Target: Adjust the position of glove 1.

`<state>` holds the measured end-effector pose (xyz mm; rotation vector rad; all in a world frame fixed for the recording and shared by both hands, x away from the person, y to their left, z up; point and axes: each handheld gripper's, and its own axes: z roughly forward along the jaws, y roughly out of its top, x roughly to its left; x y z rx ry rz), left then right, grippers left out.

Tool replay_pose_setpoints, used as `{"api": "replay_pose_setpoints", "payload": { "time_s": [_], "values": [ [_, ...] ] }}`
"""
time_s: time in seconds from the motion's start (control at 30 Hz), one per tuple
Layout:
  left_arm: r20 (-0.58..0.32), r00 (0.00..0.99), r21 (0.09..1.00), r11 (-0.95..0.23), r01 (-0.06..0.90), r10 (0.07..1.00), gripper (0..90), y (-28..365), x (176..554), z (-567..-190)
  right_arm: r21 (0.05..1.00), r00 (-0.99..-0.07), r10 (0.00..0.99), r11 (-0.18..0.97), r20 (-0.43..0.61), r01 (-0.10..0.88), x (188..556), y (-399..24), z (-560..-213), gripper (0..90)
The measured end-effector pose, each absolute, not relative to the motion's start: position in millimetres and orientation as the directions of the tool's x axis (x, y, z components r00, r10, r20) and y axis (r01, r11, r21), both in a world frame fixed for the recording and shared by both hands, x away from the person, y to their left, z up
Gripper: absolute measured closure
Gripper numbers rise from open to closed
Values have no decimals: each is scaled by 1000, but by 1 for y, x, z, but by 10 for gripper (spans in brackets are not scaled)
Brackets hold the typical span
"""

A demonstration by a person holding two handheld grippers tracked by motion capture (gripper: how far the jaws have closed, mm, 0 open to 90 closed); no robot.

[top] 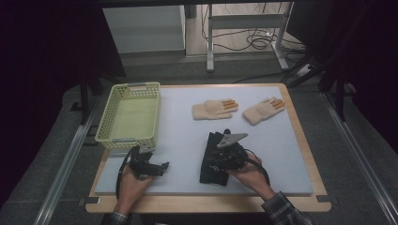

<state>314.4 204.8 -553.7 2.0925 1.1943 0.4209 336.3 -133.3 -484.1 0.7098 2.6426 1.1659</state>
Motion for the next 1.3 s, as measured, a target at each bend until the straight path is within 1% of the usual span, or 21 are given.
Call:
{"api": "replay_pose_setpoints", "payload": {
  "time_s": [0.03, 0.13, 0.27, 0.4, 0.53, 0.67, 0.97, 1.3],
  "values": [
    [-52, 526, 697, -347, 628, 849, 28, 205, 314, -554, 731, -863, 504, 575, 36, 366, 335, -142, -484, 694],
    [-52, 526, 697, -346, 628, 849, 28, 205, 314, -554, 729, -840, 541, 559, 41, 396, 331, -169, -488, 781],
    [-52, 526, 697, -346, 628, 849, 28, 205, 314, -554, 709, -818, 574, 558, 46, 432, 326, -195, -503, 883],
    [-52, 526, 697, -346, 628, 849, 28, 205, 314, -554, 694, -816, 575, 560, 68, 452, 320, -204, -519, 885],
    [-52, 526, 697, -346, 628, 849, 28, 205, 314, -554, 701, -826, 558, 560, 76, 442, 317, -196, -527, 885],
    [-52, 526, 697, -346, 628, 849, 28, 205, 314, -554, 705, -839, 540, 572, 60, 418, 318, -182, -529, 885],
    [-48, 529, 694, -352, 628, 847, 28, 205, 314, -554, 715, -852, 517, 565, 83, 412, 329, -148, -532, 884],
    [-48, 529, 694, -353, 628, 847, 28, 205, 314, -553, 727, -859, 505, 558, 85, 400, 339, -115, -536, 883]
  ]
}}
